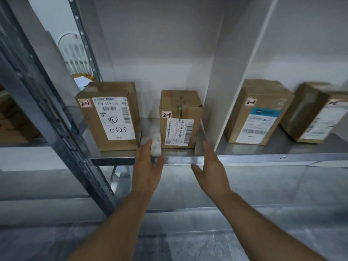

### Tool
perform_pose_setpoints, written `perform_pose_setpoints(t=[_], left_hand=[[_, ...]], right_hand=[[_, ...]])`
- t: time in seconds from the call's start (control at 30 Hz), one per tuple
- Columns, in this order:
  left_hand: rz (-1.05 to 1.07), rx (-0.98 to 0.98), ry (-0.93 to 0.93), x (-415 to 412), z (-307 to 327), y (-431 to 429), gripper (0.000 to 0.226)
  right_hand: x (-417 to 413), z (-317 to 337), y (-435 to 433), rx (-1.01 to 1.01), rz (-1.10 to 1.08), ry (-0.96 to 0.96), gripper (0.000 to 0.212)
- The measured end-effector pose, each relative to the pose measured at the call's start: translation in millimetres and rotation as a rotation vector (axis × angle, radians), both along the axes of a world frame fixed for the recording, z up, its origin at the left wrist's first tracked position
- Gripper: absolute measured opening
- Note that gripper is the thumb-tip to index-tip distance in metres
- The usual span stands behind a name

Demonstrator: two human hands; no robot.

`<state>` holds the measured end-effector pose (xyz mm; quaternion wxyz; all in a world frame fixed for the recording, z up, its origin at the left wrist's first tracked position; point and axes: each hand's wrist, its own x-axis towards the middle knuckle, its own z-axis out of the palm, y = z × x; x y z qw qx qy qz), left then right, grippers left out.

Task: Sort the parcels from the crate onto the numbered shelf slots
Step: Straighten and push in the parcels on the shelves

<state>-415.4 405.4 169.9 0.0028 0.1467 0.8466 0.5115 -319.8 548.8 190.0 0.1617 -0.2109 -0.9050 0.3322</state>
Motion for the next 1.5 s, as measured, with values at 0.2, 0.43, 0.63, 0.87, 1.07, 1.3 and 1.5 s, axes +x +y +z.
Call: perform_pose_setpoints(t=[0.2,0.43,0.63,0.87,1.07,1.3,1.5], left_hand=[[-0.113,-0.157,0.089,63,20,12,0.049],[-0.346,-0.299,0.119,113,30,106,0.053],[-0.204,-0.204,0.05,106,20,186,0.056],[-0.029,0.023,-0.014,70,16,237,0.058],[0.032,0.02,-0.038,54,14,249,0.042],[0.111,0.046,-0.017,61,5,241,0.027],[0.101,0.051,-0.042,63,8,239,0.028]], right_hand=[[54,7,40,0.118,-0.058,0.014,0.056],[84,20,136,0.147,-0.162,0.008,0.053],[80,17,216,0.062,-0.093,-0.111,0.063],[50,14,252,-0.024,0.104,-0.105,0.064],[19,7,256,-0.167,0.187,-0.023,0.05],[13,-3,256,-0.192,0.187,-0.004,0.043],[16,-14,248,-0.152,0.129,0.046,0.038]])
